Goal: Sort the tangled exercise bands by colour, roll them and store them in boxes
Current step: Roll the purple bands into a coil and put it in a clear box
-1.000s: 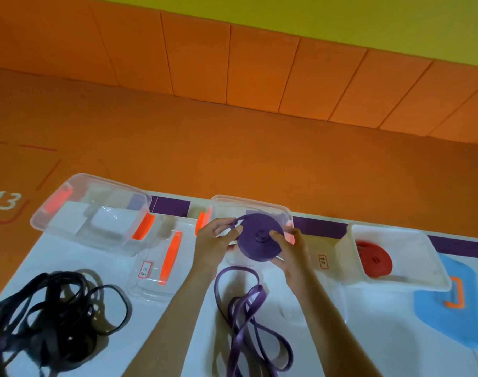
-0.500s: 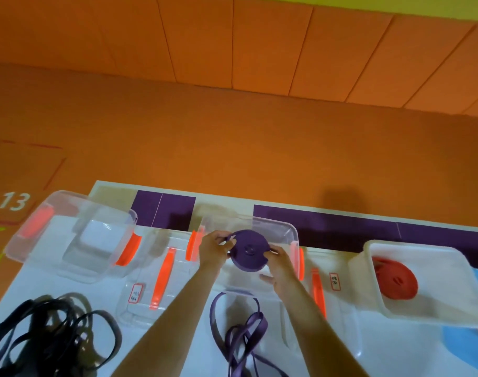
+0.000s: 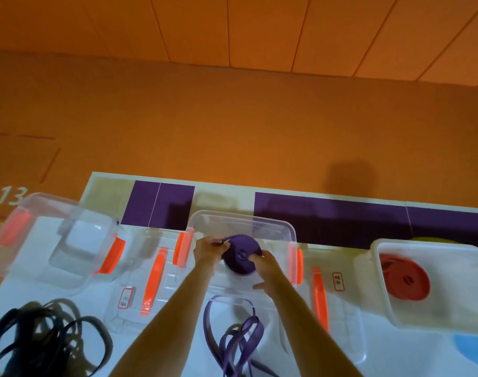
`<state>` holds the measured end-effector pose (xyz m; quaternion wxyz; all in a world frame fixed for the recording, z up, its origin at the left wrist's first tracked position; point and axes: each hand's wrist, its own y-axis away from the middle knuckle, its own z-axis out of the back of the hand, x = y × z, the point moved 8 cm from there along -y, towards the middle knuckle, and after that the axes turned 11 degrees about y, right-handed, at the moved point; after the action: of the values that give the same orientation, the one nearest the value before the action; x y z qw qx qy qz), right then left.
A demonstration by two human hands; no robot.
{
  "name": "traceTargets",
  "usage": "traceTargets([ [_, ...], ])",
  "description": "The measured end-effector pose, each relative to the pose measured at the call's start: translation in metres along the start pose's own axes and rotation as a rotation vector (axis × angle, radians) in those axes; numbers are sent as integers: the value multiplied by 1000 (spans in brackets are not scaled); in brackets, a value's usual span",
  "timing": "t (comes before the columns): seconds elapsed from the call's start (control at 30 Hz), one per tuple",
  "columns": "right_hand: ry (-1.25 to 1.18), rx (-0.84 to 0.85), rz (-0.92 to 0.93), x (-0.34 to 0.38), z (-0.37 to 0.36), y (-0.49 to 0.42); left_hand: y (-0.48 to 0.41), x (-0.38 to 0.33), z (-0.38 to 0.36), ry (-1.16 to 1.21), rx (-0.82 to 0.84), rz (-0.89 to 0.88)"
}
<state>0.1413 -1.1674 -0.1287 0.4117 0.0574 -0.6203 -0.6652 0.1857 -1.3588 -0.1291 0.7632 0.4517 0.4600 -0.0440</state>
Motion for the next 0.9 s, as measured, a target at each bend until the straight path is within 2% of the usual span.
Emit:
traceTargets([
  [0.2, 81, -45, 32, -3, 0, -16, -2, 10, -1, -13, 2, 47],
  [0.33, 321, -38, 138, 4, -3, -21, -4, 8, -1, -136, -20, -13],
  [0.4, 350, -44, 127, 4, -2, -21, -4, 6, 0, -196, -27, -35],
  [0.57, 385, -72, 167, 17, 8, -8, 2, -16, -12, -504, 117, -110],
  [0.67, 461, -155, 319, 33, 17, 21, 18, -26, -13, -623, 205, -176],
  [0.73, 385, -243, 467, 40, 24, 53, 39, -34, -9, -707, 262, -269],
  [0.83, 259, -339, 678, 38, 31, 109, 85, -46, -1, -804, 305, -481],
  [0.9, 370, -416, 807, 28, 32, 144, 121, -50, 8, -889, 289, -630],
])
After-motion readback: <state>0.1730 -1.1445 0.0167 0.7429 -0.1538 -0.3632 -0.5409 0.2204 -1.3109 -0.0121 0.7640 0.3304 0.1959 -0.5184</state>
